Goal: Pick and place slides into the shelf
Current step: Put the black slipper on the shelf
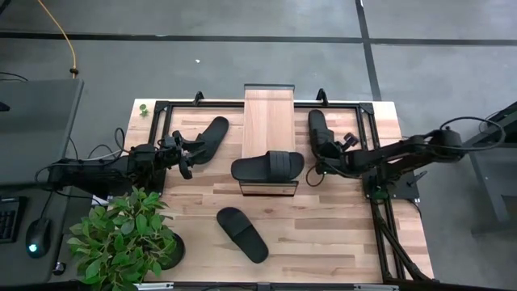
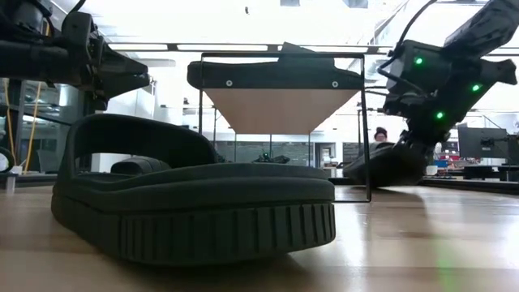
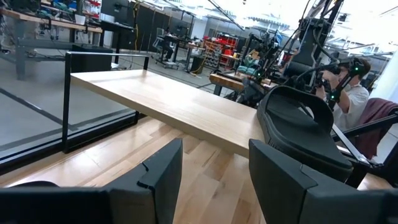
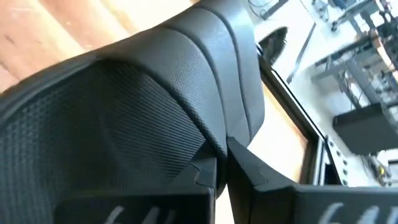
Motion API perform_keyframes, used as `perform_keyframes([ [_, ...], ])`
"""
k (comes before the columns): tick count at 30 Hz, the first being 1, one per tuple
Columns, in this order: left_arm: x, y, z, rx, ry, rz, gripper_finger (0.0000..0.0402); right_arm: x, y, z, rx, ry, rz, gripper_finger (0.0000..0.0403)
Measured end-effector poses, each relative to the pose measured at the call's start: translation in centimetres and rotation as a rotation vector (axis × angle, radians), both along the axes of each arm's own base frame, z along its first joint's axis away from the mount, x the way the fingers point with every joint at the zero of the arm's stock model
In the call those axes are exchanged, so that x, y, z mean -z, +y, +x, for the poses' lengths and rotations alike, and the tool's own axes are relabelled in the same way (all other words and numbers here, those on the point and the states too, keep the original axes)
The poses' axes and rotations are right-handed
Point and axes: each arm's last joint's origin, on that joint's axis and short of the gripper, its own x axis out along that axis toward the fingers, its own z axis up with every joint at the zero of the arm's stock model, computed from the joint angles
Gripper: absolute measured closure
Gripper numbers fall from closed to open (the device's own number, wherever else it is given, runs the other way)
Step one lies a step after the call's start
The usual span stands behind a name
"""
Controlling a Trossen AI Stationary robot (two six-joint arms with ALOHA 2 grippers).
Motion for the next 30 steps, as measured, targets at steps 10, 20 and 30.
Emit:
perform_keyframes([
  [10, 0.0, 0.0, 0.0, 0.014, 0.007, 0.014, 0.0234, -2.2, 0.1, -1.7, 0.059, -0.145, 0.034, 0.0402],
  [20, 0.0, -0.4, 0.2, 0.159, 0.06, 0.152, 0.0234, -4.4, 0.9, -2.5, -0.004, -0.31, 0.071, 0.0403],
  [30, -0.1, -0.5, 0.2, 0.192, 0.065, 0.177, 0.0234, -7.1, 2.0, -3.3, -0.063, -0.505, 0.056, 0.0403],
])
